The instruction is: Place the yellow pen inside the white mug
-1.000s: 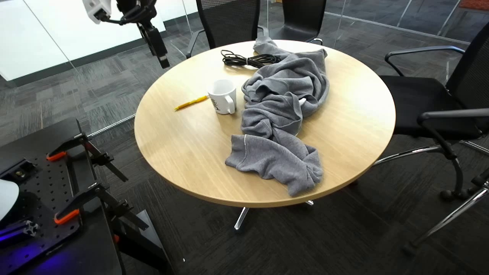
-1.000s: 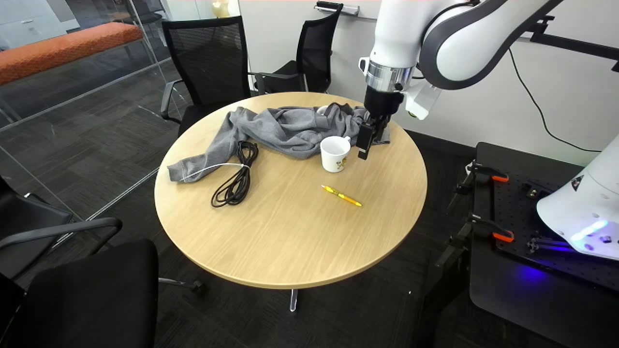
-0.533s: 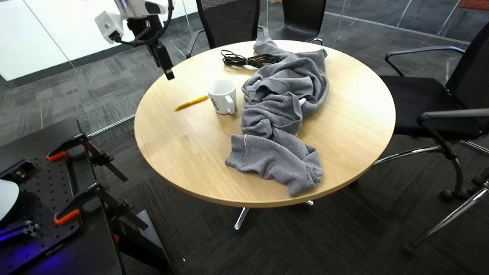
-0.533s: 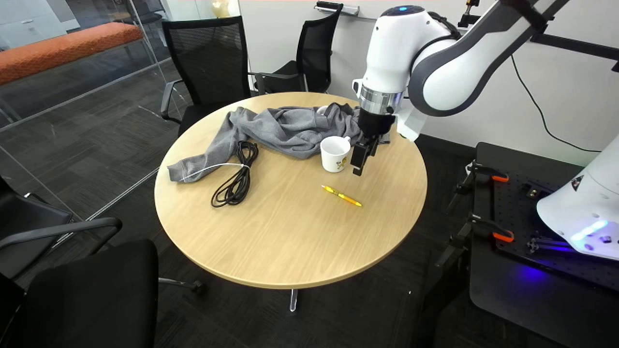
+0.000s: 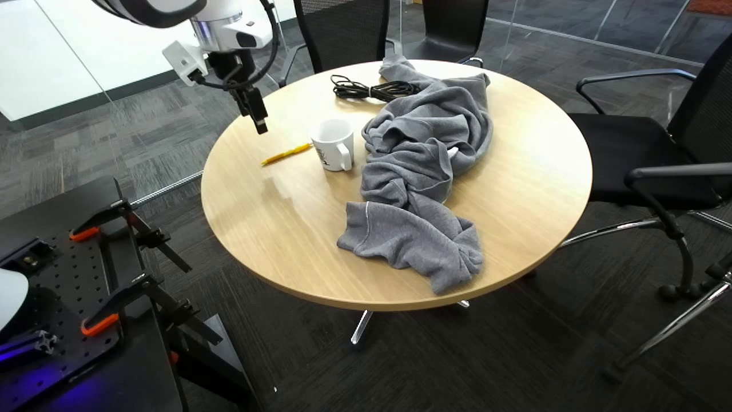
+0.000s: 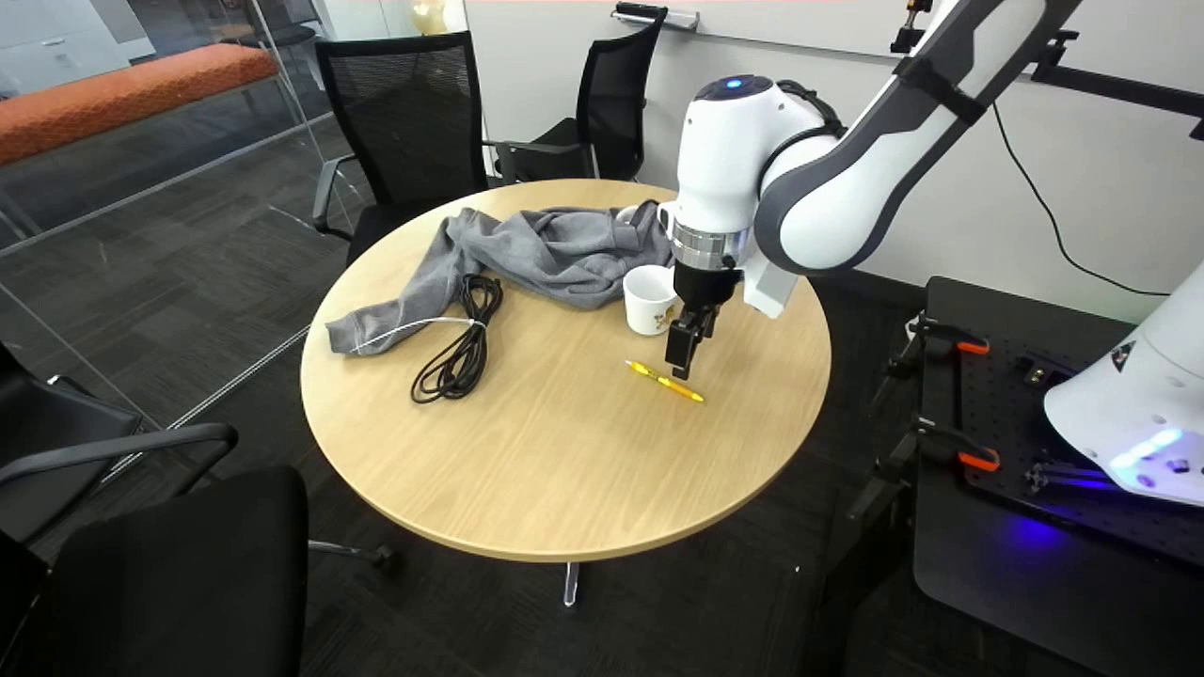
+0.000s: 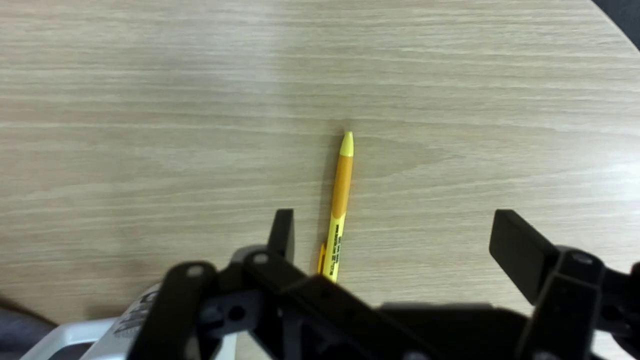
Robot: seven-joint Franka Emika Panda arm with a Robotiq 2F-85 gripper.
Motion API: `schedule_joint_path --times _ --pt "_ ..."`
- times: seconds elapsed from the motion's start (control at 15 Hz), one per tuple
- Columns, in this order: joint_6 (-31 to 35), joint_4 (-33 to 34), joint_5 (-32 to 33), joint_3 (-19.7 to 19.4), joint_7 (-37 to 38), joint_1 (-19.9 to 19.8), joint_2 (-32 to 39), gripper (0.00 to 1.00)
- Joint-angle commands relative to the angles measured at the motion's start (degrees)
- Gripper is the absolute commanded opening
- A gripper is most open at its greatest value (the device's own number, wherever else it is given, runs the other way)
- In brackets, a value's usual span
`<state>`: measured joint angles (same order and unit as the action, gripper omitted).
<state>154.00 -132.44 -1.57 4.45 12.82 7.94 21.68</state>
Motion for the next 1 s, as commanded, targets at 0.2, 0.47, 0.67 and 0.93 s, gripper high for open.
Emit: schedule_joint_path --times 0.2,0.47,0.67,0.93 --pt "3.5 5.6 3.3 -3.8 1.9 3.5 7.6 1.00" --pt "4.1 7.9 3.3 -4.8 1.7 4.4 11.0 1.00" --pt "4.7 9.5 3.0 -5.3 1.8 4.8 12.9 1.00" --pt "4.7 11.7 2.9 -6.3 2.0 5.2 15.3 1.00"
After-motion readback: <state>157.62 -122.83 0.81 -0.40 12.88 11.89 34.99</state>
